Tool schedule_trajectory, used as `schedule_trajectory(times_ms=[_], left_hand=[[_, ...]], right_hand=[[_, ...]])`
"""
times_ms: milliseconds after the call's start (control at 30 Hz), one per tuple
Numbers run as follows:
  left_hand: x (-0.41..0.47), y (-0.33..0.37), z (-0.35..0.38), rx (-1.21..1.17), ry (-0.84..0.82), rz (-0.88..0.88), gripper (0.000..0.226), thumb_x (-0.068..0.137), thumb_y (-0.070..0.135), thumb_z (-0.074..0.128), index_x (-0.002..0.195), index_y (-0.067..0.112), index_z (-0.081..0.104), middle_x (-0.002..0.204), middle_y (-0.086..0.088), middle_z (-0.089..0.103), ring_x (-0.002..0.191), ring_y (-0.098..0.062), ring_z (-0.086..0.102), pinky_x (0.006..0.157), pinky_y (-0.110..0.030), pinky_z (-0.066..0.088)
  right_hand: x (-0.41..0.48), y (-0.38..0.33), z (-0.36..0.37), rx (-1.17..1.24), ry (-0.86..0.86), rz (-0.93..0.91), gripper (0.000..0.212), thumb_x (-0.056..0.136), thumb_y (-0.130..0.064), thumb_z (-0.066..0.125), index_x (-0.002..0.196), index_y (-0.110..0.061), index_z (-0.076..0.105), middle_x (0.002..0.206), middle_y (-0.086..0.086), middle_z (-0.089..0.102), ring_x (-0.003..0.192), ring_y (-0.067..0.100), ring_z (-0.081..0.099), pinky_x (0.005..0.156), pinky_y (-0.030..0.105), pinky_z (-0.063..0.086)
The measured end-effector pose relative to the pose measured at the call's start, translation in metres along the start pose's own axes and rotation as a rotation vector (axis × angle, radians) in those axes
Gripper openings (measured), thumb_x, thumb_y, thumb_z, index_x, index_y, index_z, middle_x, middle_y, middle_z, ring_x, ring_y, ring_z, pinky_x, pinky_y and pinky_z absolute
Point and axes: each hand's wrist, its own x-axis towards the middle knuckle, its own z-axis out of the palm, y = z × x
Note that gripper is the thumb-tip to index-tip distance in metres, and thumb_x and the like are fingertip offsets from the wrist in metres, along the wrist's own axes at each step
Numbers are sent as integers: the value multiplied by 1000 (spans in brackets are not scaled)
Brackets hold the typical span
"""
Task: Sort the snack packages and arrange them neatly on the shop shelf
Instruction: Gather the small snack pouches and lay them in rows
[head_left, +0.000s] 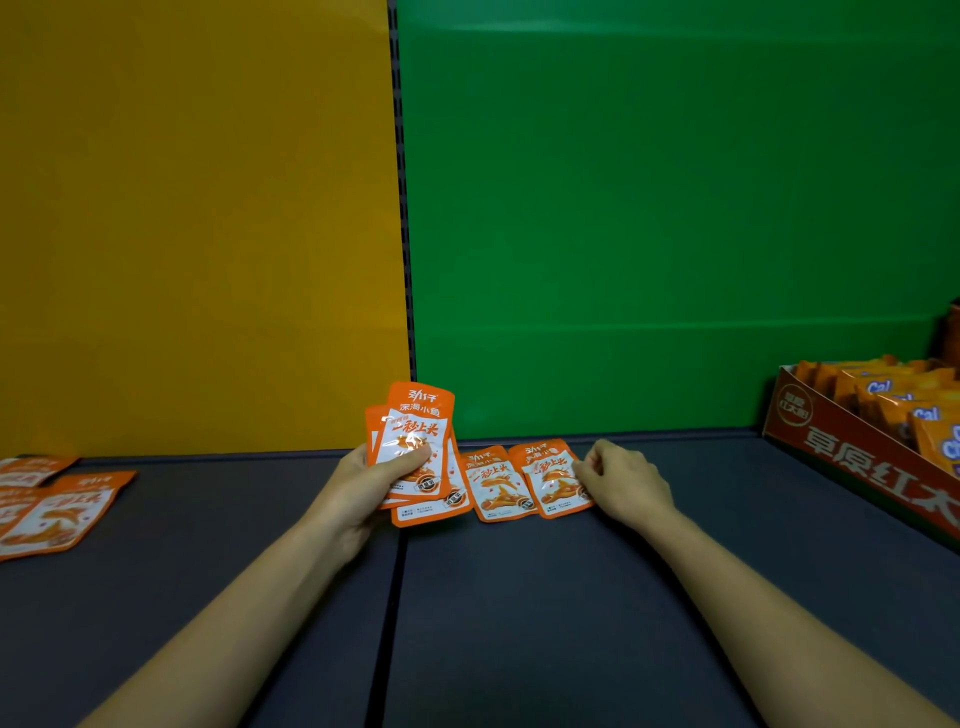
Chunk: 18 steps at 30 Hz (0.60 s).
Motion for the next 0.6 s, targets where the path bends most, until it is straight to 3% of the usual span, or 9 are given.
schedule_trajectory(times_ms=[300, 467, 600], left_hand=[[-4, 0, 2, -17, -12, -2, 15, 82, 15, 68, 91, 19, 58, 89, -7, 68, 77, -21, 66, 66, -32, 53], [-6, 0, 3, -28, -55, -21, 19, 81, 15, 68, 96, 19, 57, 92, -8, 70, 78, -22, 68, 66, -34, 56], [-8, -2, 8, -23, -65, -5, 23, 80, 14, 70, 99, 19, 57, 89, -7, 71, 66, -16, 71, 56, -28, 58]], right_hand=[[-1, 0, 0, 75, -9, 35, 24, 96, -38, 40, 92, -17, 52, 95, 2, 59, 91, 22, 56, 72, 30, 41], [1, 2, 2, 29, -14, 62, 27, 96, -39, 41, 95, -15, 52, 104, 6, 63, 91, 22, 56, 74, 32, 42], [-4, -5, -7, 41, 181, -41, 30, 95, -41, 43, 92, -14, 54, 107, 7, 61, 101, 26, 56, 86, 36, 41]])
